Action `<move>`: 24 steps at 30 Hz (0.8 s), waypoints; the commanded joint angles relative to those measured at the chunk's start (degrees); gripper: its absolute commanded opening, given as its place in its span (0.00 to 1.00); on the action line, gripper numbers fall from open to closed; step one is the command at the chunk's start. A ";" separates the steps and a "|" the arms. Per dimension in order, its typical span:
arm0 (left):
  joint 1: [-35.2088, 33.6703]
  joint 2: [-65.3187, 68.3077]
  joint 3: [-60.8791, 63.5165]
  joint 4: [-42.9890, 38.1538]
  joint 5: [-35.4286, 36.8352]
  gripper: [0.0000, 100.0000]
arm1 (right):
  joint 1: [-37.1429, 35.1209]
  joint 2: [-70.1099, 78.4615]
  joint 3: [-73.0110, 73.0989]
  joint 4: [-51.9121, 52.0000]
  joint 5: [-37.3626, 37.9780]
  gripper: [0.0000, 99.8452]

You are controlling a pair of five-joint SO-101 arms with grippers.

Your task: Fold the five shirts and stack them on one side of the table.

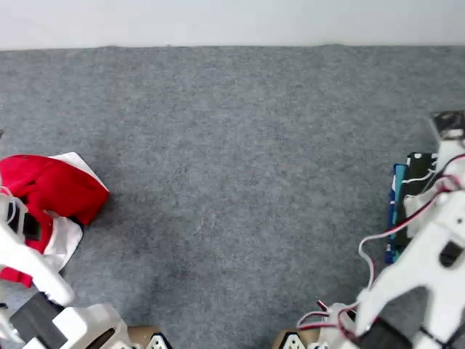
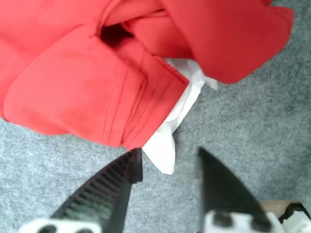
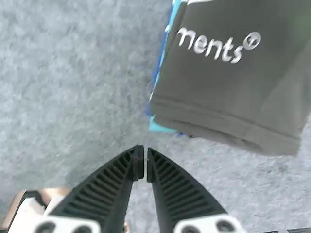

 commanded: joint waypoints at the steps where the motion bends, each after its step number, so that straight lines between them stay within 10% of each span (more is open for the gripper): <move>1: -0.35 -0.44 -1.89 -1.85 -1.85 0.23 | -0.48 -7.25 4.66 2.33 -0.35 0.01; 15: -0.53 12.66 -1.98 -20.92 -2.90 0.22 | -0.48 -22.90 13.01 2.24 -0.18 0.01; 24: 0.18 19.25 -2.15 -23.82 -3.25 0.01 | -0.48 -23.78 13.01 2.24 -0.18 0.01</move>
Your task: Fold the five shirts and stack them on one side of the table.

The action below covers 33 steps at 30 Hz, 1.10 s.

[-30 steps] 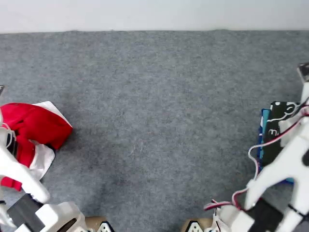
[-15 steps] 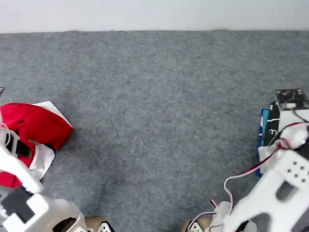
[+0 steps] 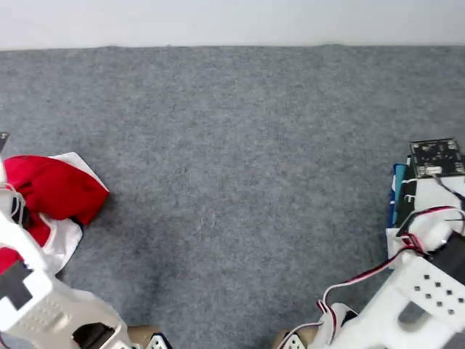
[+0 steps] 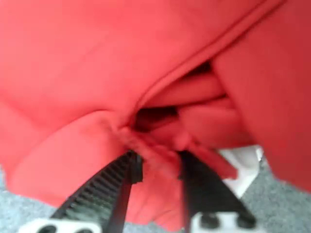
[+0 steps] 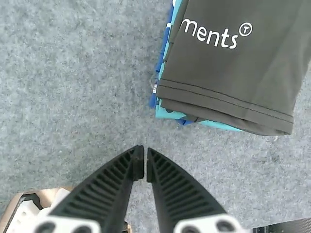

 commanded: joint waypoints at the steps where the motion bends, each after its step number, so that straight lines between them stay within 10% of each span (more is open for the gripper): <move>1: 0.26 -0.53 -2.15 -0.79 -0.62 0.02 | -0.48 -0.84 -0.26 2.24 -0.26 0.01; 20: 14.15 -48.00 -2.24 -9.41 10.20 0.01 | -0.48 -0.84 -0.26 2.33 -0.44 0.01; 33: 45.80 -55.38 -2.24 -18.64 15.12 0.01 | -0.48 -0.84 -0.18 2.33 -0.44 0.01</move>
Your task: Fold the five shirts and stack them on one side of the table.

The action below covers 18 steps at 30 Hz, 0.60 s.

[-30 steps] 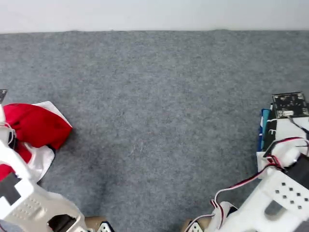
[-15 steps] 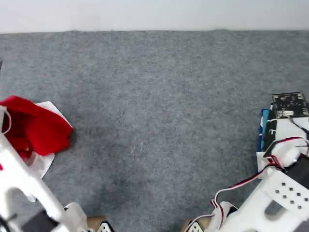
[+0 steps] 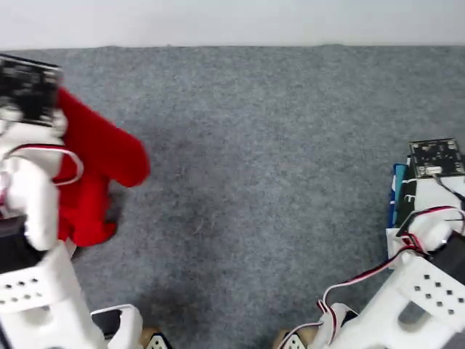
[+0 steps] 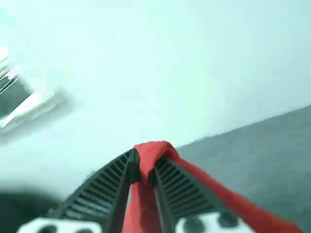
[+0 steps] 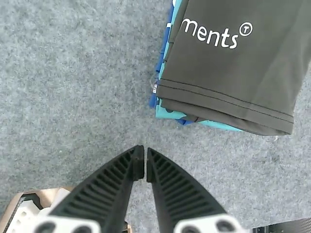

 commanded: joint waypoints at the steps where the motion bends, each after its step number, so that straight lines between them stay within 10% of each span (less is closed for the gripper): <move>1: 11.60 -1.32 -2.15 -1.85 0.53 0.01 | -0.48 -0.84 -0.09 2.24 -0.44 0.01; 9: 35.52 5.98 -2.95 -1.76 0.62 0.01 | -0.48 -0.84 5.63 2.24 -0.26 0.01; 18: 42.46 14.95 -8.66 2.37 -0.09 0.01 | -0.48 -0.66 5.98 2.15 -0.26 0.01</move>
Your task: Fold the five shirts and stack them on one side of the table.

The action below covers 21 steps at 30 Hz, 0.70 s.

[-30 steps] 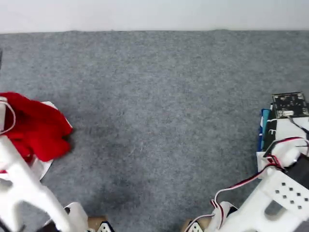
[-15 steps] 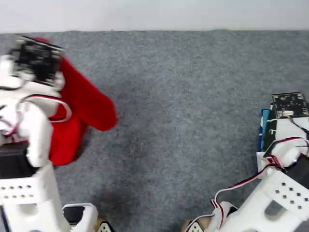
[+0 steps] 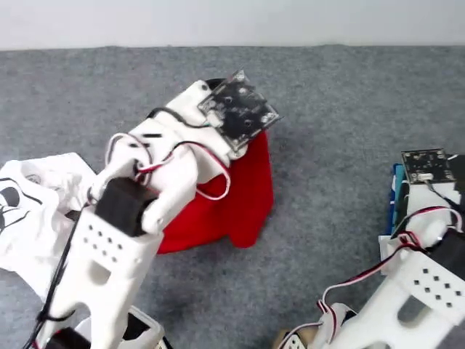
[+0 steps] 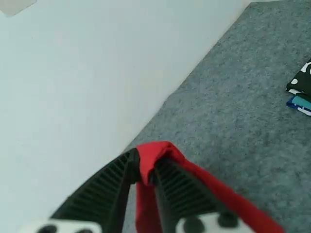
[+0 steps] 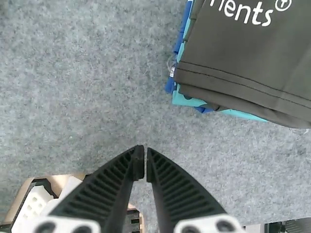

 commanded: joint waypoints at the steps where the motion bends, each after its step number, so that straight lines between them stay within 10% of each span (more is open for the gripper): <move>1: -0.18 0.70 -4.35 4.66 -1.14 0.01 | -0.57 -0.48 -0.35 2.15 -0.26 0.01; 10: -22.51 1.14 -3.82 25.14 -11.43 0.01 | -15.87 -0.31 -0.26 2.15 -0.53 0.01; 21: -48.00 0.79 24.84 13.63 -25.41 0.01 | -59.65 15.69 -1.93 -0.04 -11.16 0.01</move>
